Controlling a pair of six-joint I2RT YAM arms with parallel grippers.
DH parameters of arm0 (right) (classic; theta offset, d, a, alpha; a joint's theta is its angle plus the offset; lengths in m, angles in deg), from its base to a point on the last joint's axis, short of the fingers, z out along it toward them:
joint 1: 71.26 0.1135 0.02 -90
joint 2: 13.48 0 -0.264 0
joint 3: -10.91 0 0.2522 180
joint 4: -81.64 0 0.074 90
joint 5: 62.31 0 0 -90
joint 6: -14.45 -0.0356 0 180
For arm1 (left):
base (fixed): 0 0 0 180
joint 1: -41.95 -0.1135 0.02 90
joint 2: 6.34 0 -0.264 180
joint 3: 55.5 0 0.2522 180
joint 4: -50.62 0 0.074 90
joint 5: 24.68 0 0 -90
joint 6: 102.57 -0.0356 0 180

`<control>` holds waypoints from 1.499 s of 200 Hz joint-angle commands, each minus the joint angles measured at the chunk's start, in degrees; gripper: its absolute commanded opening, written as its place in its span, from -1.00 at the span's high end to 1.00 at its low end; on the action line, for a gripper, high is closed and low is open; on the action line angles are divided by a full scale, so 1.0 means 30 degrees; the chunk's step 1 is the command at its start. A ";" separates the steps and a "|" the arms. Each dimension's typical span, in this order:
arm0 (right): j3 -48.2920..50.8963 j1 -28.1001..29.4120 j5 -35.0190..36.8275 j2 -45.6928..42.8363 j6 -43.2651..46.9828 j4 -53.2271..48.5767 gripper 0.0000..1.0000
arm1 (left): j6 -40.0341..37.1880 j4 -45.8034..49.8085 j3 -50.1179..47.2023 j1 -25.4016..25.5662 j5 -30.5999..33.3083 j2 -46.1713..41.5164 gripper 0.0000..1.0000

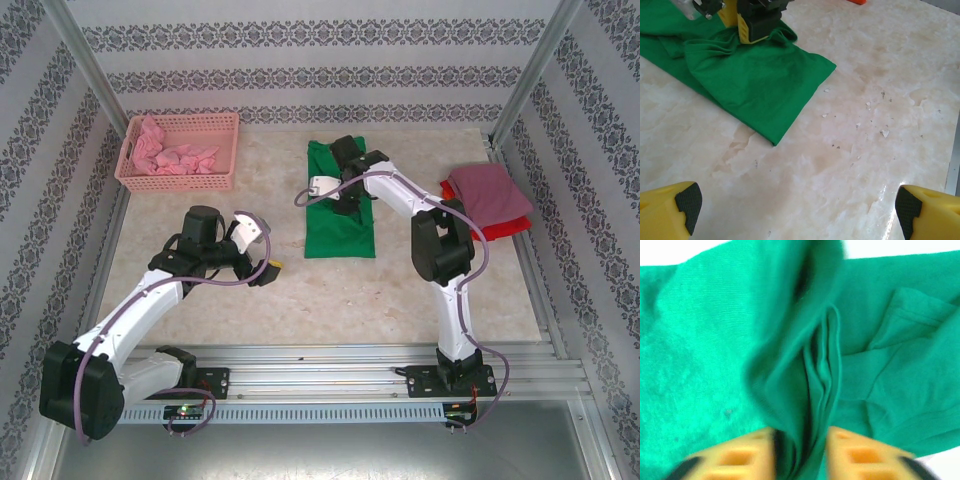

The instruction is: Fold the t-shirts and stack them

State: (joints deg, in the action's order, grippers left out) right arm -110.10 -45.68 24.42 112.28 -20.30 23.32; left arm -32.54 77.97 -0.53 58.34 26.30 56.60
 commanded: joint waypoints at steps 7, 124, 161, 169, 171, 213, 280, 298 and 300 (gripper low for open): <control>0.0096 -0.0309 0.0542 -0.1121 -0.1053 0.1875 -0.22 | 0.0406 -0.0934 0.0007 -0.0175 -0.0730 0.0385 -1.00; 1.1049 0.2024 -0.1969 -0.7524 -0.2374 0.4754 -0.68 | 0.0108 -0.1818 -0.0569 -0.0119 -0.0845 0.0360 -1.00; 1.1430 0.3032 -0.2030 -0.6719 -0.2577 0.4212 -0.32 | -0.0175 -0.1126 -0.0780 -0.0118 -0.0357 -0.0001 -1.00; 1.1200 0.3168 -0.1855 -0.6371 -0.2620 0.4018 -0.32 | -0.0062 -0.1185 -0.0826 -0.0129 -0.0424 -0.0002 -1.00; 1.1131 0.3200 -0.1778 -0.6283 -0.2601 0.3977 -0.32 | -0.0041 -0.1173 -0.0819 -0.0129 -0.0435 -0.0039 -1.00; 0.9738 0.3318 -0.0577 -0.4305 -0.2134 0.3003 -0.29 | 0.0080 -0.0919 -0.0952 -0.0116 -0.0419 -0.0320 -1.00; 0.9001 0.3308 0.0642 -0.2953 -0.1811 0.2492 0.12 | 0.1625 -0.3289 -0.2107 -0.0154 -0.0062 -0.0882 -1.00; 0.9331 0.3366 0.1018 -0.3084 -0.1670 0.2364 0.24 | 0.3249 -0.5581 -0.3063 -0.0209 0.0322 -0.1460 -1.00; 0.9360 0.3381 0.1064 -0.3096 -0.1697 0.2362 0.27 | 0.3431 -0.5765 -0.3151 -0.0214 0.0345 -0.1502 -1.00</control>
State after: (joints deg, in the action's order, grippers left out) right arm -82.75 -35.78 24.99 102.31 -26.10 32.77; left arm -28.78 70.14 -6.76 58.31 26.14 54.70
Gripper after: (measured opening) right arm 0.428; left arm 0.998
